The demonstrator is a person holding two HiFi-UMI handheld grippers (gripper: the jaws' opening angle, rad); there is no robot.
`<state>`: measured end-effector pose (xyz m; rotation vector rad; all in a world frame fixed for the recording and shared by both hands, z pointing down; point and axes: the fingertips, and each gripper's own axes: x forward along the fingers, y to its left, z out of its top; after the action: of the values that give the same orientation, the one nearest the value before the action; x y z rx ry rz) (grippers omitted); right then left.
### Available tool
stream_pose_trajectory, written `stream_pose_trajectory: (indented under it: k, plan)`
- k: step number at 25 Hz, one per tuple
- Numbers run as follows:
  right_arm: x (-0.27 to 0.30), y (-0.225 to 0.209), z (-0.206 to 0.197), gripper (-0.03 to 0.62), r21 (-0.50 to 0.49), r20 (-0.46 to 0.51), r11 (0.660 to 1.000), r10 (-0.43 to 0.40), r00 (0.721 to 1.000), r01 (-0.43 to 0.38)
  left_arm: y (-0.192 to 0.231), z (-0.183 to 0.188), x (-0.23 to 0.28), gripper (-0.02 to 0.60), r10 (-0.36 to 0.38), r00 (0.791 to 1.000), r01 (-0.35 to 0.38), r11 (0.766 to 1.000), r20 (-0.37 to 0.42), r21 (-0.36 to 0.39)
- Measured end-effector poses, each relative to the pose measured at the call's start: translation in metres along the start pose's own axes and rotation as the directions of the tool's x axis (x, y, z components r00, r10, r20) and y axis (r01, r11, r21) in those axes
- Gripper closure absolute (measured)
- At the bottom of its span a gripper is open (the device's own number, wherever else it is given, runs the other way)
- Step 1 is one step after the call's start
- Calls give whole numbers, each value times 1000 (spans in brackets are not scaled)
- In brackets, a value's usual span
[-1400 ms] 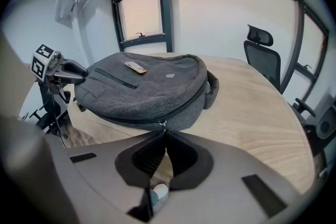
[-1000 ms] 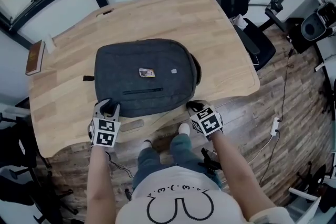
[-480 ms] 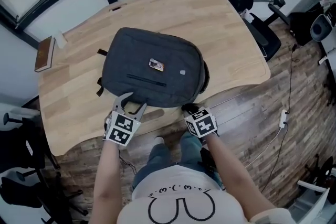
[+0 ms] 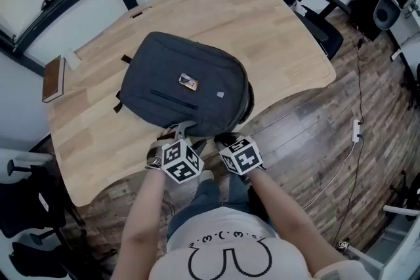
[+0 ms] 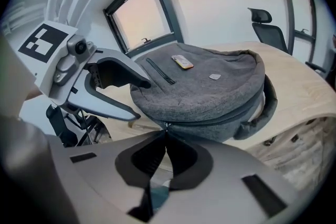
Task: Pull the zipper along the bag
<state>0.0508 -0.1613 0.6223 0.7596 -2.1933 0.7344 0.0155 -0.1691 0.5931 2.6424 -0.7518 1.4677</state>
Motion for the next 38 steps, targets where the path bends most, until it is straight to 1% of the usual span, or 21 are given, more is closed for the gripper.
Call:
stream_pose_trajectory:
  k: [2,4,5,6,11,13,15,17,19,21,24,28,33,35,38]
  plan:
    - [1,5,1,536,-9,5,1000,-9,1000,9,-3,2,7,371,-2,1000,3,999,-9,47]
    - [1,7,4,536,-12,12,1000,-19,1000,19,-8,2,13,375,-17,1000,18,997,-19,72]
    - [1,7,5,536,-13,15,1000,-23,1000,23,-8,2,16,402,-15,1000,17,996,-27,83]
    - [1,7,5,536,-16,17,1000,-27,999,27,-8,2,18,453,-10,999,14,996,-35,90]
    - [2,4,9,534,-13,47,998,-64,997,65,-6,5,15,486,-49,997,51,998,-60,43]
    - [3,3,10,533,-2,52,996,-87,995,87,-7,6,15,491,-57,995,61,997,-78,50]
    - [3,3,11,534,-3,48,996,-93,995,93,-7,5,15,495,-65,994,69,996,-92,51]
    - [1,3,10,536,-29,31,996,-86,996,87,-6,5,15,495,-76,993,79,996,-94,33]
    - [-5,1,8,536,-78,11,993,-83,996,84,-5,5,13,495,-84,992,86,996,-91,17]
    - [-12,-2,5,534,-102,-6,992,-74,997,73,-5,4,11,497,-94,991,95,995,-92,14]
    - [-24,-16,0,534,-88,-39,993,-78,996,75,-6,-1,9,499,-107,990,110,994,-95,20]
    - [-44,-49,-1,531,-103,-60,990,-104,993,97,-6,-10,1,499,-122,988,124,992,-92,26]
    - [-48,-68,6,525,-217,-106,971,-126,986,101,-8,-20,-8,500,-131,989,134,989,-63,58]
    - [-46,-74,8,523,-242,-122,965,-135,983,103,-9,-25,-11,502,-137,989,140,988,-62,61]
    - [-46,-90,14,523,-272,-137,954,-169,976,127,-11,-29,-13,502,-141,988,146,986,-58,75]
